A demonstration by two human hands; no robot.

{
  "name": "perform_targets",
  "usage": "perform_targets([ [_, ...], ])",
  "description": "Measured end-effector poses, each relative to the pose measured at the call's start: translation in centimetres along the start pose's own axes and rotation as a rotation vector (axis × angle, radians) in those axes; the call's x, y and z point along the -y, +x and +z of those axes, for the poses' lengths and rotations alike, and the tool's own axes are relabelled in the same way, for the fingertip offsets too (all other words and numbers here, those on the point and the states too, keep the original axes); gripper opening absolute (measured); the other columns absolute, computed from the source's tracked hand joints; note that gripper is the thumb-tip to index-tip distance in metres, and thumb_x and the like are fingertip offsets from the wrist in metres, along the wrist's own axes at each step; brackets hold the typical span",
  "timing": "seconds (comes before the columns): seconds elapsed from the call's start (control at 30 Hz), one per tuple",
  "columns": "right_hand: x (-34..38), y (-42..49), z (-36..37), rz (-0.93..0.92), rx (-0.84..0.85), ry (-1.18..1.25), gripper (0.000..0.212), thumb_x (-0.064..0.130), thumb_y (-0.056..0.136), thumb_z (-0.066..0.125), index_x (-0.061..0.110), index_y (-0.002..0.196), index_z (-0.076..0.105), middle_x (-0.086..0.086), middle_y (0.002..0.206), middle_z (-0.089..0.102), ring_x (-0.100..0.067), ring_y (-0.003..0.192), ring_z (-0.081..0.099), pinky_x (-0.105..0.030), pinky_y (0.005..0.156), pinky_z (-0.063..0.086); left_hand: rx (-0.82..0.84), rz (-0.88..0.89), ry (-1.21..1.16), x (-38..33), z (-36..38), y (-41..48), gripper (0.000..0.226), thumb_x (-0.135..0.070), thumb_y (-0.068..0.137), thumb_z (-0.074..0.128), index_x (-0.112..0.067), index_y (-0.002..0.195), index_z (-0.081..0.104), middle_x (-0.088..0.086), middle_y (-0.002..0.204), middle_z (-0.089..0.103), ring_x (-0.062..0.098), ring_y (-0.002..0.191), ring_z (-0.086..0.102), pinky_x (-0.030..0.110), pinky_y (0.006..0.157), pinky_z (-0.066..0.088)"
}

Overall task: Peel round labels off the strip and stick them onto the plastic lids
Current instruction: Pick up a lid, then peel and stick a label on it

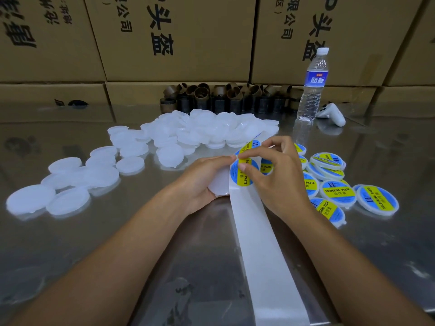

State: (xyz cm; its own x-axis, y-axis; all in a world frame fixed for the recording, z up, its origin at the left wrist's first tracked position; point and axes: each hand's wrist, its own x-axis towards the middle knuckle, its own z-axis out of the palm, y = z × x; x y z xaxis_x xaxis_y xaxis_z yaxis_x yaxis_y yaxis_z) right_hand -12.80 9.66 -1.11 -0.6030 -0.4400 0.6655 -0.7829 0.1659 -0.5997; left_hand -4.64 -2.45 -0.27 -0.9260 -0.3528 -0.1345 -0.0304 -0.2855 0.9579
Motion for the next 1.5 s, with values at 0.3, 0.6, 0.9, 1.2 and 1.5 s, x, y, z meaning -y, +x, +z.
perform_targets([
  [0.3, 0.1, -0.1, -0.1, 0.026, -0.03, -0.08, 0.013, 0.028, 0.078, 0.075, 0.029, 0.091, 0.074, 0.02, 0.09, 0.032, -0.007, 0.096, 0.039, -0.024, 0.078, 0.039, 0.017, 0.007, -0.005, 0.0, -0.1, 0.1, 0.026, -0.019, 0.095, 0.052, -0.002, 0.11, 0.065, 0.017, 0.109, 0.068, 0.024, 0.089, 0.067, 0.032, 0.076, 0.057],
  [0.6, 0.5, -0.2, -0.2, 0.016, -0.024, -0.017, 0.007, 0.021, 0.078, 0.075, 0.026, 0.082, 0.072, 0.014, 0.096, 0.035, -0.011, 0.099, 0.043, -0.008, 0.08, 0.034, -0.023, 0.048, -0.003, 0.4, -0.1, 0.5, 0.027, -0.02, 0.097, 0.052, -0.001, 0.111, 0.066, 0.018, 0.111, 0.07, 0.027, 0.097, 0.069, 0.035, 0.08, 0.057],
  [0.9, 1.3, 0.1, -0.3, 0.221, 0.007, 0.205, 0.037, 0.034, 0.093, 0.054, 0.016, 0.061, 0.064, 0.0, 0.098, 0.05, -0.008, 0.105, 0.047, -0.018, 0.091, 0.036, -0.233, 0.14, 0.147, 0.5, 0.1, 0.4, 0.024, -0.021, 0.095, 0.058, -0.003, 0.108, 0.067, 0.014, 0.107, 0.072, 0.03, 0.103, 0.067, 0.046, 0.096, 0.051],
  [1.2, 1.5, 1.1, -1.4, 0.425, -0.294, 0.572, 0.044, 0.036, 0.099, 0.043, 0.02, 0.059, 0.053, 0.006, 0.072, 0.052, -0.001, 0.062, 0.046, -0.017, 0.065, 0.038, -0.283, 0.131, 0.136, 0.6, 0.1, 0.5, 0.017, -0.024, 0.092, 0.063, -0.009, 0.097, 0.07, 0.007, 0.103, 0.073, 0.018, 0.088, 0.067, 0.036, 0.089, 0.054],
  [1.5, 1.8, -0.7, -0.3, -0.04, 0.23, 0.31, 0.047, 0.046, 0.09, 0.042, 0.065, 0.128, 0.022, 0.024, 0.11, 0.052, -0.002, 0.102, 0.059, -0.014, 0.092, 0.041, -0.282, 0.133, 0.121, 0.3, 0.5, 0.1, 0.027, -0.021, 0.094, 0.061, -0.002, 0.112, 0.064, 0.015, 0.108, 0.071, 0.029, 0.1, 0.068, 0.041, 0.092, 0.054],
])
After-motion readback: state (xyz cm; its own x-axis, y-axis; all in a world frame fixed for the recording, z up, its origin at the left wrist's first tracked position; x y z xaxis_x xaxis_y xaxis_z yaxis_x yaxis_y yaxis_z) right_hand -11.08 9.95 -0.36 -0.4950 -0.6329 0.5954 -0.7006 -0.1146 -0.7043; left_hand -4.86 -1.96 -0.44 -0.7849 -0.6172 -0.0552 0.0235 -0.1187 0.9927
